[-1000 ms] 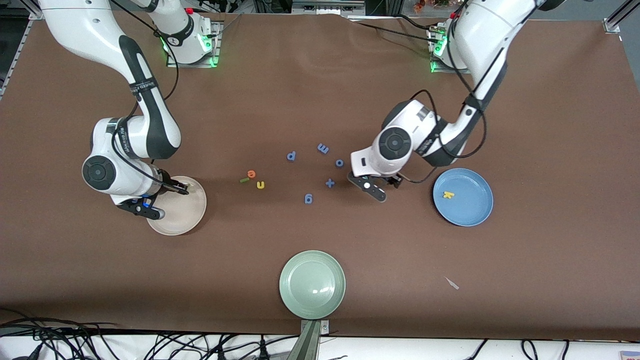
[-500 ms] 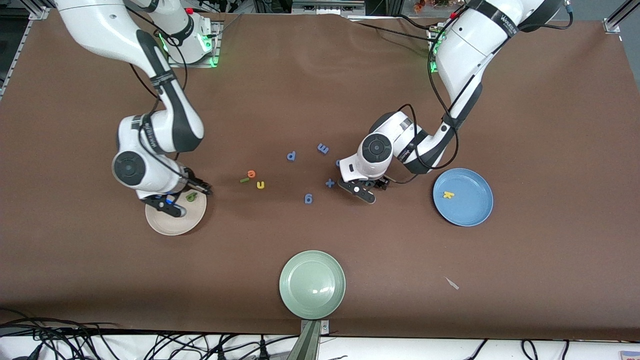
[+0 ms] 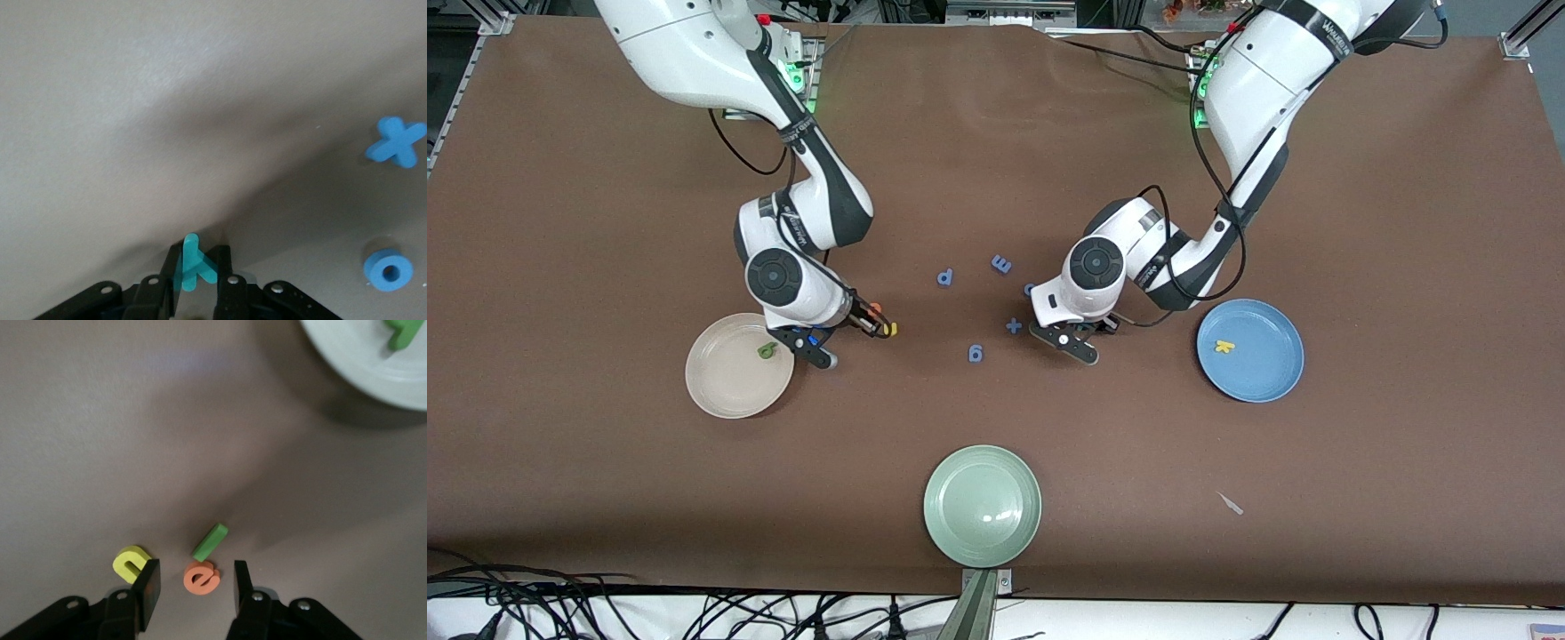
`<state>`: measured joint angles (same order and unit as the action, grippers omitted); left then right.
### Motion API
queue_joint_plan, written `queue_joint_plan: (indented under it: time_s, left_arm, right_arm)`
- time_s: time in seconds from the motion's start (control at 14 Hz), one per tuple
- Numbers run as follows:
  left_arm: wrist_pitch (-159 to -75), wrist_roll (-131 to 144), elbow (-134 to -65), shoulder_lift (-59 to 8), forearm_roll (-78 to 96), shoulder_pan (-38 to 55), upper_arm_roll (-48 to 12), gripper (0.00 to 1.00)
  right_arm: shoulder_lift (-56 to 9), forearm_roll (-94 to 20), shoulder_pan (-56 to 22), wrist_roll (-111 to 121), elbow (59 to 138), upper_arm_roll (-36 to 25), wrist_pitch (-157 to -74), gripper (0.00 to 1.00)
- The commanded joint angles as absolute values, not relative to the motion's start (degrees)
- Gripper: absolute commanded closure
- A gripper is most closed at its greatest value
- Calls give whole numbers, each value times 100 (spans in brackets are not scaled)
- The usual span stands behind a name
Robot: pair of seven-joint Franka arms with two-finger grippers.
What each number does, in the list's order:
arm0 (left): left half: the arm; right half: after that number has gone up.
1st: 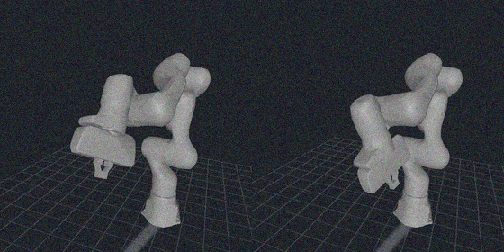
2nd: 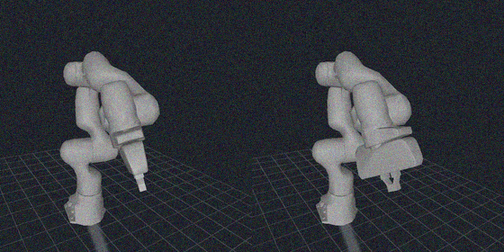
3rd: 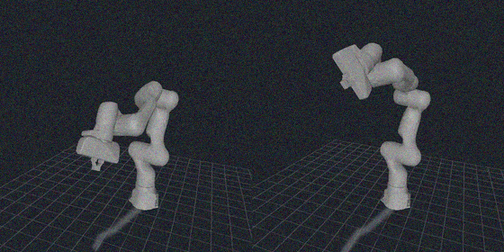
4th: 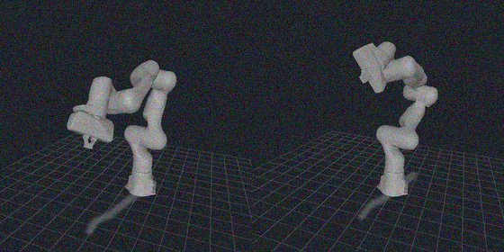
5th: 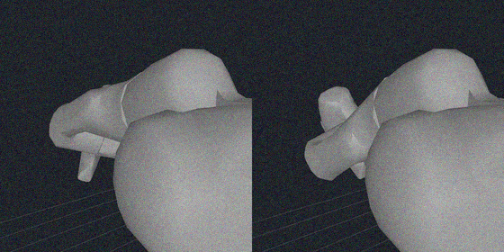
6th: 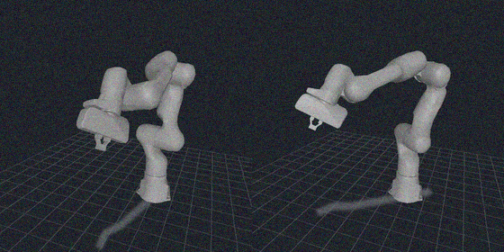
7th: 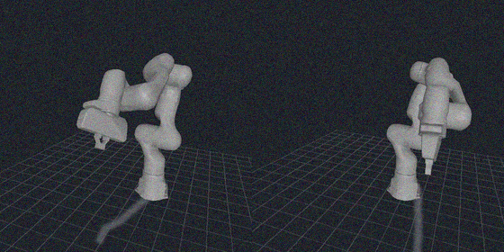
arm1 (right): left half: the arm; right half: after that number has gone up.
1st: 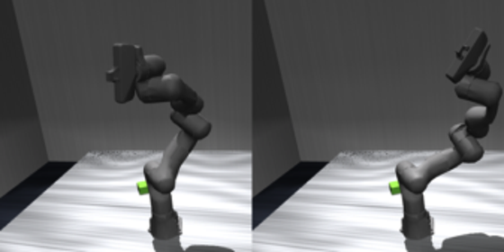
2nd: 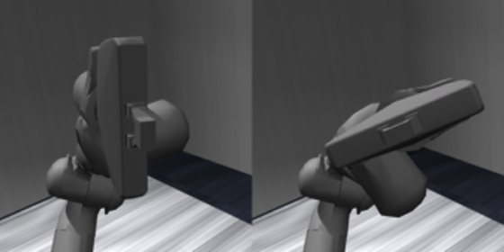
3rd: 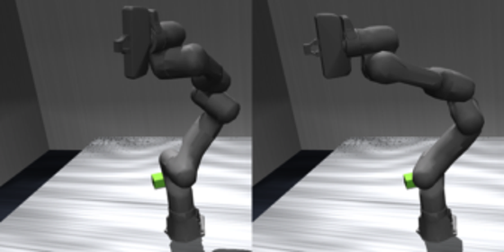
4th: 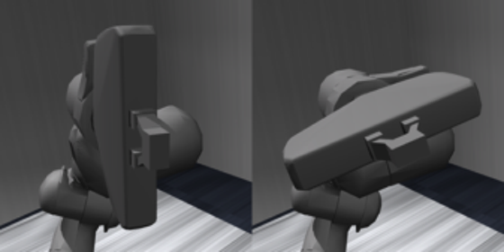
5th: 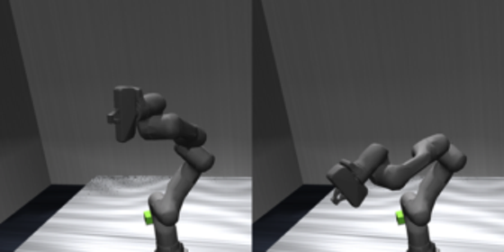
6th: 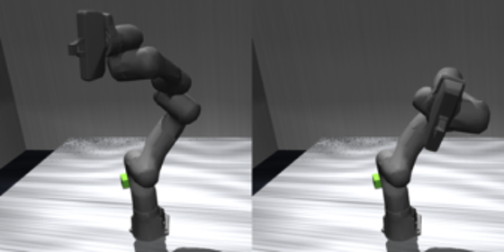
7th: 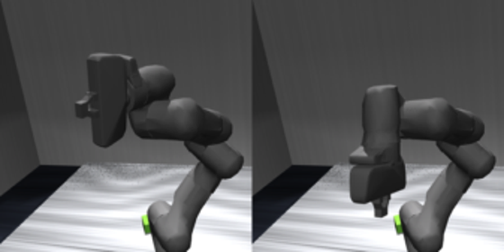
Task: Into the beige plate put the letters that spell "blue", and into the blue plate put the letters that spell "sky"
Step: 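Grasp green l with the right gripper while the left gripper carries teal y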
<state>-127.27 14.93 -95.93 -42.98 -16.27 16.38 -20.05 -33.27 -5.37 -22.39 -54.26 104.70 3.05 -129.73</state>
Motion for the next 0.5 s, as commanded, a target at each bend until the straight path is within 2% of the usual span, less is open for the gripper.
queue_joint_plan:
  time_s: [0.0, 0.43]
  left_arm:
    - [-12358, 1582, -9589, -4018, -1846, 1591, -1995, 100]
    - [-11691, -118, -9554, -3384, -1846, 609, -2013, 100]
  right_arm:
    - [-3296, -563, -2215, -5467, 10661, 290, -13166, 48]
    - [-3401, -483, -2224, -5458, 10811, 281, -13561, 50]
